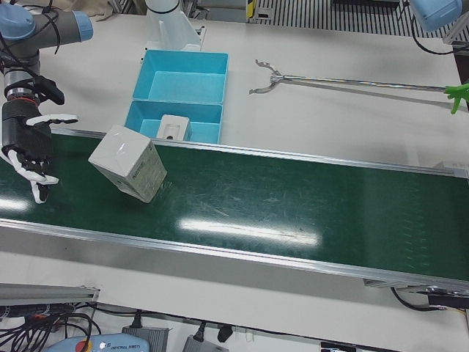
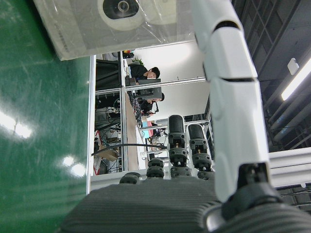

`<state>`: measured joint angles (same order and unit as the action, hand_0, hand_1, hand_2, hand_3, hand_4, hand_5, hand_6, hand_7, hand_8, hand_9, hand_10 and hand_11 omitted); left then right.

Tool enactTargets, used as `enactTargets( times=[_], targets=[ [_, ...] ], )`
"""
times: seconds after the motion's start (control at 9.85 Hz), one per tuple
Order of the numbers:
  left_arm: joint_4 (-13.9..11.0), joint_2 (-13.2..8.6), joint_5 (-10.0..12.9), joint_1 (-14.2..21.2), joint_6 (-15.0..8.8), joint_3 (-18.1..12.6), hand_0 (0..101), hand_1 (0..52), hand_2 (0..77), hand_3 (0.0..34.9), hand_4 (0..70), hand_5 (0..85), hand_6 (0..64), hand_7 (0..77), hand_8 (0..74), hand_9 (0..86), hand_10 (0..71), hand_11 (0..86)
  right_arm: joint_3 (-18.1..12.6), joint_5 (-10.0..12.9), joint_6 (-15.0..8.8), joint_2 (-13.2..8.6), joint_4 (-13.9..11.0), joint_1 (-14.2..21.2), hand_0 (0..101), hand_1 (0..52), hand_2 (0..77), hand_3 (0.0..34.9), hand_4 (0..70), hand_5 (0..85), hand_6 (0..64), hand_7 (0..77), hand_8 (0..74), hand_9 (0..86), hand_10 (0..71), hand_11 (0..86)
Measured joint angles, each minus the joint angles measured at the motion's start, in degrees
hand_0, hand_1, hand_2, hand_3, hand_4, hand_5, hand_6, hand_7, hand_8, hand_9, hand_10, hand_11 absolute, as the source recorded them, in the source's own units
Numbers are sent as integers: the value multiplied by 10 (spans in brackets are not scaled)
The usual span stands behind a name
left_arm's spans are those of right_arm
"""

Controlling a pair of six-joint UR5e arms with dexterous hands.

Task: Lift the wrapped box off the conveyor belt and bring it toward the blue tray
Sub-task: 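Move the right hand along the belt toward the approaching wrapped white box, then close the right hand fingers around the plastic-wrapped white box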

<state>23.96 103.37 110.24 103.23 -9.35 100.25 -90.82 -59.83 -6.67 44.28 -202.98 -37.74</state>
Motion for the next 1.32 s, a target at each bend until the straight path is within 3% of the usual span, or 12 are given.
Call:
enactTargets(
  times=[0.41,0.71,1.32],
  targets=[
    [0,0,0,0,0,0,0,0,5,0,5,11,5,5,5,5,5,0,1,4,-11,-13,0,15,517,196,136,0,109,207,87,251,22,82,0,11],
    [0,0,0,0,0,0,0,0,11,0,5,11,5,5,5,5,5,0,1,22,-26,-20,0,29,517,196,147,0,109,207,87,262,27,82,0,11],
    [0,0,0,0,0,0,0,0,11,0,5,11,5,5,5,0,5,0,16,30,-32,-17,-1,31,530,207,153,19,82,196,76,213,27,65,0,11]
  ],
)
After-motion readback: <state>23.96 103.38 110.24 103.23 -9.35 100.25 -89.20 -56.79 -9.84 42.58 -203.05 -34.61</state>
